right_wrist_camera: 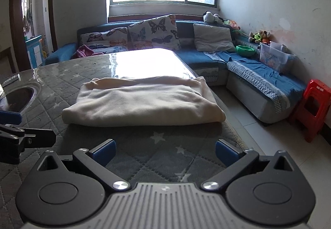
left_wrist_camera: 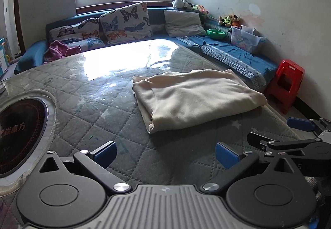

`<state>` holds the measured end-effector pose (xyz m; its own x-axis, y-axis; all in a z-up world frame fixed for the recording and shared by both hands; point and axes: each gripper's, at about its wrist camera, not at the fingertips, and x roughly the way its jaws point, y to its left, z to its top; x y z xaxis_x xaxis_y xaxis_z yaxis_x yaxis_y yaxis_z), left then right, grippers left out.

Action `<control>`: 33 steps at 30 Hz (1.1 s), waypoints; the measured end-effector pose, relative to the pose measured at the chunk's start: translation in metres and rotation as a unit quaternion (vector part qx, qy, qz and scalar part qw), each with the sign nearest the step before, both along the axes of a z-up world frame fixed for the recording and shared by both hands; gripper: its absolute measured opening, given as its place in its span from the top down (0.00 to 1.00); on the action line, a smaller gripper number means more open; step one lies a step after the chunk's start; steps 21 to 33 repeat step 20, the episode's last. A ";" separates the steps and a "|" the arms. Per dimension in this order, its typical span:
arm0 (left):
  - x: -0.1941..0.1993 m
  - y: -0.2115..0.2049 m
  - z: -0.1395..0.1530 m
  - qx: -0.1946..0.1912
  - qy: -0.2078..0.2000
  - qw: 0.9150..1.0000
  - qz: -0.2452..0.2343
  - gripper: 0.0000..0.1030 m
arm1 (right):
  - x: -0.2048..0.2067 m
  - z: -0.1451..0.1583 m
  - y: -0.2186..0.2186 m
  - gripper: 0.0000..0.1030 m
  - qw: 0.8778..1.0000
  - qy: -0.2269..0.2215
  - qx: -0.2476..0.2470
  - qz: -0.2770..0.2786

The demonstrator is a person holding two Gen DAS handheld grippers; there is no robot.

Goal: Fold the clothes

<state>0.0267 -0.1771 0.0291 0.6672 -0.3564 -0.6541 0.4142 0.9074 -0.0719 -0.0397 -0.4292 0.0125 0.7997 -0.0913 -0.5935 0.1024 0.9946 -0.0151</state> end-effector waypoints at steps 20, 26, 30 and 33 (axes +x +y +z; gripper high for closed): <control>-0.022 0.001 0.000 0.002 -0.007 1.000 -0.007 0.00 | -0.021 -0.001 0.006 0.00 1.000 0.000 0.003 -0.002; -0.022 0.001 0.000 0.002 -0.007 1.000 -0.007 0.00 | -0.021 -0.001 0.006 0.00 1.000 0.000 0.003 -0.002; -0.022 0.001 0.000 0.002 -0.007 1.000 -0.007 0.00 | -0.021 -0.001 0.006 0.00 1.000 0.000 0.003 -0.002; -0.022 0.001 0.000 0.002 -0.007 1.000 -0.007 0.00 | -0.021 -0.001 0.006 0.00 1.000 0.000 0.003 -0.002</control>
